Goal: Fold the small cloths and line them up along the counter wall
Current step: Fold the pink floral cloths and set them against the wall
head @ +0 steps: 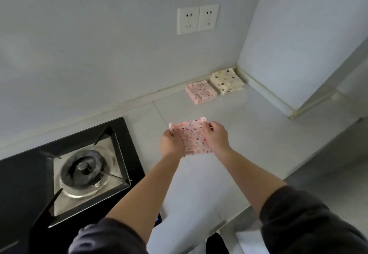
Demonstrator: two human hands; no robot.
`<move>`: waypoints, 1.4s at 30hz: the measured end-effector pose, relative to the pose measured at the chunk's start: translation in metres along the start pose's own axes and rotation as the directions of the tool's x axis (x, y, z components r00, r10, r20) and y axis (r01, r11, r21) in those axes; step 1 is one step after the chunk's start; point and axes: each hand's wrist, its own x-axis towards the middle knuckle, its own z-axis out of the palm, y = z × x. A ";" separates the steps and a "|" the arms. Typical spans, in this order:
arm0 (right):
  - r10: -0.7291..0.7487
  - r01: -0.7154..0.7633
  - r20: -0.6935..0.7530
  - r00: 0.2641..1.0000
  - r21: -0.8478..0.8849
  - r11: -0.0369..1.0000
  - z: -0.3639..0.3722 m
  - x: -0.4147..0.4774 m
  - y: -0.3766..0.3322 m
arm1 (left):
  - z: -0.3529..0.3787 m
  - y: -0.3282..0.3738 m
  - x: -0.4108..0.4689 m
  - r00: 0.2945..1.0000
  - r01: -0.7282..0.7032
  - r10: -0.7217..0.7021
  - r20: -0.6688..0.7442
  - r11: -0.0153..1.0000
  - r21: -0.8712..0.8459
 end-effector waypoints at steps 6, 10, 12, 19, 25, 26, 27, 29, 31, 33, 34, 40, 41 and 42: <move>-0.133 0.131 -0.002 0.991 -0.150 0.980 -0.019 0.154 0.028 | 0.102 0.051 0.094 0.979 -0.063 0.106 -0.172 0.969 0.239; -0.211 0.219 0.058 0.976 -0.244 0.945 -0.010 0.246 0.036 | 0.148 0.074 0.164 0.964 -0.043 0.116 -0.240 0.956 0.291; -0.264 0.270 0.061 0.963 -0.275 0.923 0.000 0.279 0.037 | 0.159 0.082 0.192 0.954 -0.017 0.115 -0.276 0.943 0.334; -0.284 0.306 0.117 0.952 -0.451 0.839 0.036 0.353 0.049 | 0.185 0.086 0.259 0.944 0.098 0.081 -0.320 0.857 0.506; -0.275 0.352 0.219 0.936 -0.572 0.741 0.045 0.365 0.052 | 0.195 0.076 0.272 0.938 0.143 0.069 -0.339 0.816 0.561; -0.261 0.332 0.206 0.943 -0.561 0.758 0.044 0.366 0.050 | 0.193 0.079 0.271 0.937 0.122 0.096 -0.335 0.810 0.574; -0.252 0.312 0.185 0.950 -0.547 0.776 0.042 0.367 0.048 | 0.192 0.081 0.270 0.935 0.100 0.123 -0.333 0.808 0.581; -0.261 0.304 0.157 0.952 -0.532 0.790 0.040 0.368 0.045 | 0.189 0.084 0.267 0.927 0.063 0.166 -0.336 0.815 0.576; -0.258 0.308 0.168 0.951 -0.547 0.779 0.037 0.369 0.042 | 0.190 0.087 0.264 0.924 0.039 0.188 -0.333 0.820 0.572; -0.242 0.309 0.192 0.951 -0.577 0.756 0.035 0.371 0.042 | 0.194 0.085 0.267 0.929 0.033 0.185 -0.321 0.822 0.568; -0.226 0.307 0.208 0.952 -0.597 0.742 0.036 0.372 0.042 | 0.196 0.083 0.270 0.931 0.039 0.177 -0.320 0.821 0.569; -0.196 0.332 0.272 0.942 -0.668 0.666 0.042 0.369 0.041 | 0.200 0.079 0.280 0.923 0.087 0.140 -0.359 0.832 0.548; -0.219 0.353 0.280 0.935 -0.671 0.651 0.038 0.368 0.038 | 0.198 0.080 0.277 0.915 0.068 0.163 -0.368 0.839 0.540; -0.276 0.396 0.285 0.918 -0.669 0.628 0.034 0.365 0.036 | 0.195 0.078 0.274 0.902 0.017 0.228 -0.367 0.829 0.558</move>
